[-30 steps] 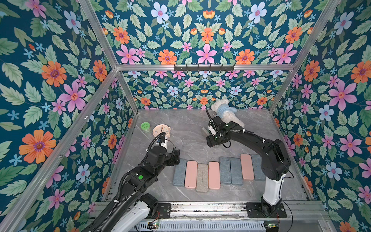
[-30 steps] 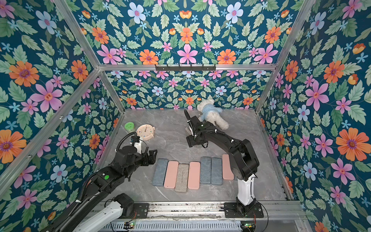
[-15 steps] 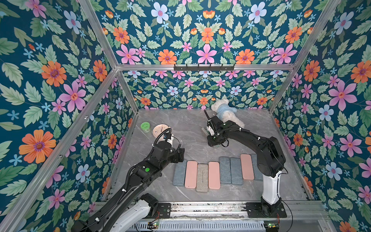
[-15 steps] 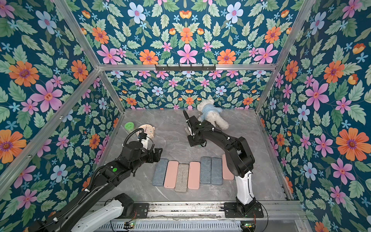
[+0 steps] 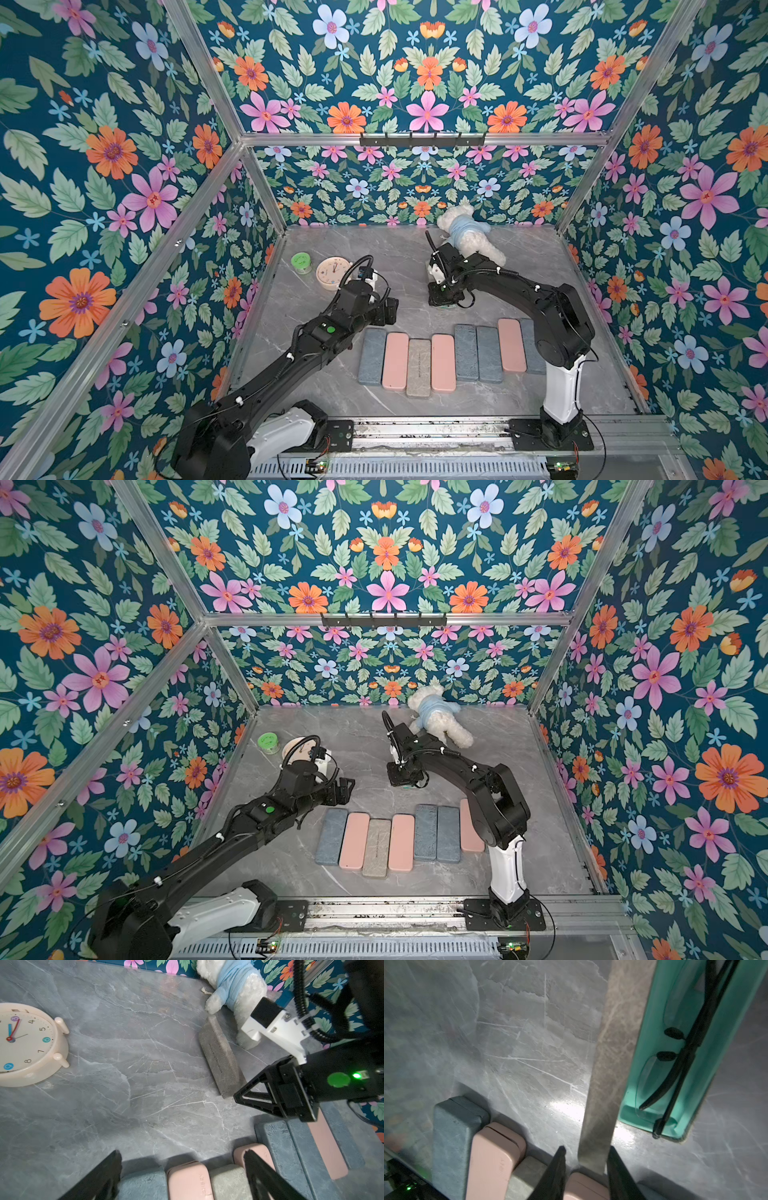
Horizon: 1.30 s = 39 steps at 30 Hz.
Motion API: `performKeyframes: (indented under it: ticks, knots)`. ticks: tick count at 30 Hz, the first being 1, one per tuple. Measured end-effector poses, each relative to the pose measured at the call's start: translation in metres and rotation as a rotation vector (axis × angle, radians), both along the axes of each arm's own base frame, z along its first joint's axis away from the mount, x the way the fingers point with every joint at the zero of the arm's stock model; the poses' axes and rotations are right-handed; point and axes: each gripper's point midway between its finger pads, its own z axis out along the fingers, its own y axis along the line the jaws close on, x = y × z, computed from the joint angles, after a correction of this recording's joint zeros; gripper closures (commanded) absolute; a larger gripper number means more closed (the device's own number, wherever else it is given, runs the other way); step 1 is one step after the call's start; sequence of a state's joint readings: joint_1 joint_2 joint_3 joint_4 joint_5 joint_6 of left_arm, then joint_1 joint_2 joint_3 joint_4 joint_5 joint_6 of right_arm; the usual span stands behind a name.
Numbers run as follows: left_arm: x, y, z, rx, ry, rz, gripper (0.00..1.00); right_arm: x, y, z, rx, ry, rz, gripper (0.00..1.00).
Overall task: Close the glasses case
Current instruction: Close the glasses case at the center of the board.
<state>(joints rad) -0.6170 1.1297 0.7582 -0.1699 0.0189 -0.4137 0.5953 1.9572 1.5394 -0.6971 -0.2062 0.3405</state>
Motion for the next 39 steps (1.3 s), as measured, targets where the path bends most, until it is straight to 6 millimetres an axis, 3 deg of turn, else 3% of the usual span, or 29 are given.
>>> performKeyframes:
  ticks: [16, 23, 29, 33, 39]
  knots:
    - [0.033, -0.034, -0.021, -0.023, 0.015, -0.042, 0.07, -0.027, 0.039, 0.017, 0.142, 0.022, 0.039, 0.68]
    - [0.051, -0.038, -0.022, -0.015, -0.004, -0.002, 0.07, -0.032, 0.007, 0.031, 0.158, 0.007, -0.029, 0.59]
    - [0.070, -0.058, -0.021, -0.043, -0.005, -0.027, 0.11, -0.019, -0.030, 0.037, 0.177, -0.011, -0.117, 0.58]
    - [0.081, -0.072, -0.029, -0.047, 0.015, -0.053, 0.23, 0.001, -0.056, 0.027, 0.177, -0.002, -0.193, 0.59]
    - [0.090, -0.088, -0.038, -0.053, 0.029, -0.095, 0.35, 0.017, -0.067, 0.003, 0.161, 0.026, -0.216, 0.62]
